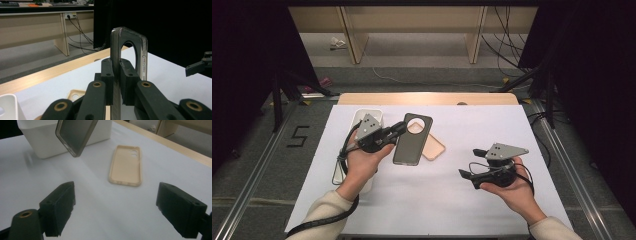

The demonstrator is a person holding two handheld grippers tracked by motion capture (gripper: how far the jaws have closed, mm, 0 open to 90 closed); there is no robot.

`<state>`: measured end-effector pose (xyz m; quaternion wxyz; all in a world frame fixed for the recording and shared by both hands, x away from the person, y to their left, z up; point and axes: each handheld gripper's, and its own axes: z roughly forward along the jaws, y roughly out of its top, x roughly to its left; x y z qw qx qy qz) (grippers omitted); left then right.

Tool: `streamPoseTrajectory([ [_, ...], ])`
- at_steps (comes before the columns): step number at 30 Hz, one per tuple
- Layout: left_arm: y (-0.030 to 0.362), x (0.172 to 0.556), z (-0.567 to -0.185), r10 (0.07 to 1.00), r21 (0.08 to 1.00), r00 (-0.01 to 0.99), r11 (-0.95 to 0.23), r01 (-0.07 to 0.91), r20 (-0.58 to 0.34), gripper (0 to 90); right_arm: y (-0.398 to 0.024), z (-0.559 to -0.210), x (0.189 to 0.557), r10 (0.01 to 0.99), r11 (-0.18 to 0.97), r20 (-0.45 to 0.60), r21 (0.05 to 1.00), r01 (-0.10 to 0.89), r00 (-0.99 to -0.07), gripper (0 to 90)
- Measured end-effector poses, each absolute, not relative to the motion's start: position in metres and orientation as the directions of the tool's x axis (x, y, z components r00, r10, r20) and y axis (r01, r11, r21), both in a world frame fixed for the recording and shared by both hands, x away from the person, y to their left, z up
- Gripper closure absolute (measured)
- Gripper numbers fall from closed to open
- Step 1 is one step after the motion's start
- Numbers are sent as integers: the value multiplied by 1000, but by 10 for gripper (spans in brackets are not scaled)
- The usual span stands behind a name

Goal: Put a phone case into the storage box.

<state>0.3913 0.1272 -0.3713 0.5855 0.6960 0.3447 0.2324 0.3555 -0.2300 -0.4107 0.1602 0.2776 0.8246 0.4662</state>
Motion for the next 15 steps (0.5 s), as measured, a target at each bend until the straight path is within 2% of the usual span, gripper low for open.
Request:
streamPoseTrajectory([
  [15,148,397,-359,778,983,624,-43,179,-79,824,-235,-412,356,625,400,-1,859,319,-781,166],
])
